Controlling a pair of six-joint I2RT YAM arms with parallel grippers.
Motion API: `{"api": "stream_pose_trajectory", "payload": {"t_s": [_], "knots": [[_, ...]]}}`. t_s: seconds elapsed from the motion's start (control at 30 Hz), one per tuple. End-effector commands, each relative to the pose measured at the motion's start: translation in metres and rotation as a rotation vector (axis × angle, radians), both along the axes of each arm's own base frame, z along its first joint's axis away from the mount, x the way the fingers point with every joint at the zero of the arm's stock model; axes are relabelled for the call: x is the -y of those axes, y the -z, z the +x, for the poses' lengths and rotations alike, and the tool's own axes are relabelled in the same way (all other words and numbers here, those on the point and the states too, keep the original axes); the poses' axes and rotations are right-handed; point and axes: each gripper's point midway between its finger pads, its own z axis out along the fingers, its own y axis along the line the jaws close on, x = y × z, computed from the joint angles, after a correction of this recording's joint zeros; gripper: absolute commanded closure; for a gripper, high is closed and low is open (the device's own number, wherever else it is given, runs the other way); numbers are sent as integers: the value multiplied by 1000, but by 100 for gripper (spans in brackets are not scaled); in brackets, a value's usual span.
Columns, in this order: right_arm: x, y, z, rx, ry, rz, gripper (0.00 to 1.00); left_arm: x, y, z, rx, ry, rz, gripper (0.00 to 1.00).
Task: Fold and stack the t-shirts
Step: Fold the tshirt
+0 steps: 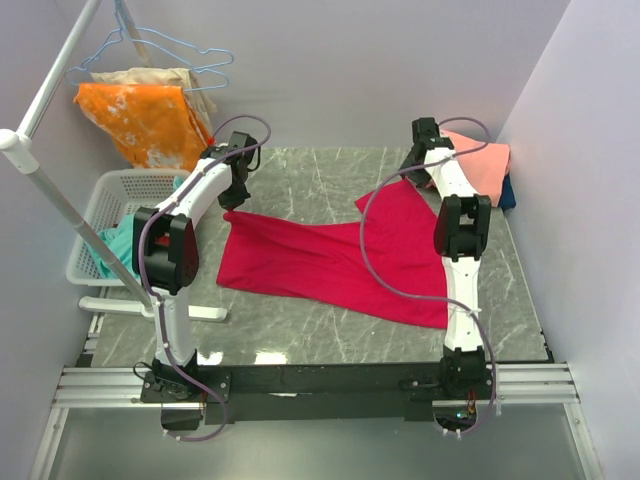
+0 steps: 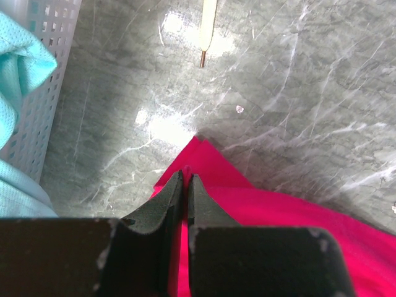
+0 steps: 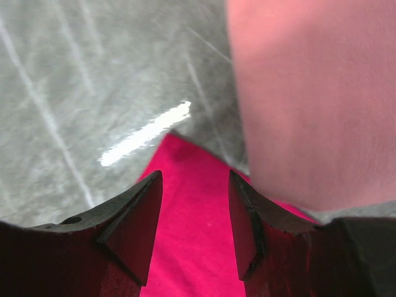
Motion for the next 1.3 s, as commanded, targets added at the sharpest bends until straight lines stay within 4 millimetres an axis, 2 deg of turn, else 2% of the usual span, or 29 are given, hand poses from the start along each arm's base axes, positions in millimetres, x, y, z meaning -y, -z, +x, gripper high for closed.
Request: {"api": "stream_pose_trajectory", "payload": {"t_s": [0.0, 0.37, 0.53, 0.73, 0.97, 1.27], "knots": [[-1, 3, -1, -22, 9, 45, 46, 3, -17, 7, 38, 9, -3, 99], [-10, 12, 7, -28, -32, 98, 46, 1, -20, 6, 45, 2, 3, 99], [-5, 15, 3, -50, -19, 96, 48, 0, -21, 6, 47, 1, 8, 98], [4, 22, -10, -113, -6, 69, 54, -1, -24, 6, 53, 0, 11, 98], [24, 19, -28, -182, -29, -38, 55, -1, -27, 7, 67, 2, 6, 98], [33, 36, -45, -274, -92, -105, 57, -1, -30, 6, 77, 4, 2, 98]]}}
